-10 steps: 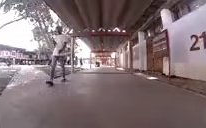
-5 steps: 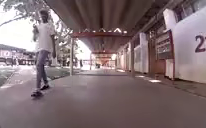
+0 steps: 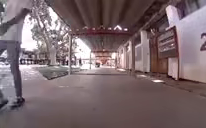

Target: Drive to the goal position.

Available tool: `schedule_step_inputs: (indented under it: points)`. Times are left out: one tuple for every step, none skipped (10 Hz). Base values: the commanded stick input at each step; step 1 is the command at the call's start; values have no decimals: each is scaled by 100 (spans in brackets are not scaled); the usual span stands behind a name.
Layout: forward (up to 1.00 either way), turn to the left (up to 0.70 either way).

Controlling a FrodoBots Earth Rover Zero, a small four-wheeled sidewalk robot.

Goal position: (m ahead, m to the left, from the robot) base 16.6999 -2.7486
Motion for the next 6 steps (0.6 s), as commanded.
schedule_step_inputs:
  points:
    - [50, 0]
    - [50, 0]
    - [50, 0]
    - [50, 0]
    - [50, 0]
    - [50, 0]
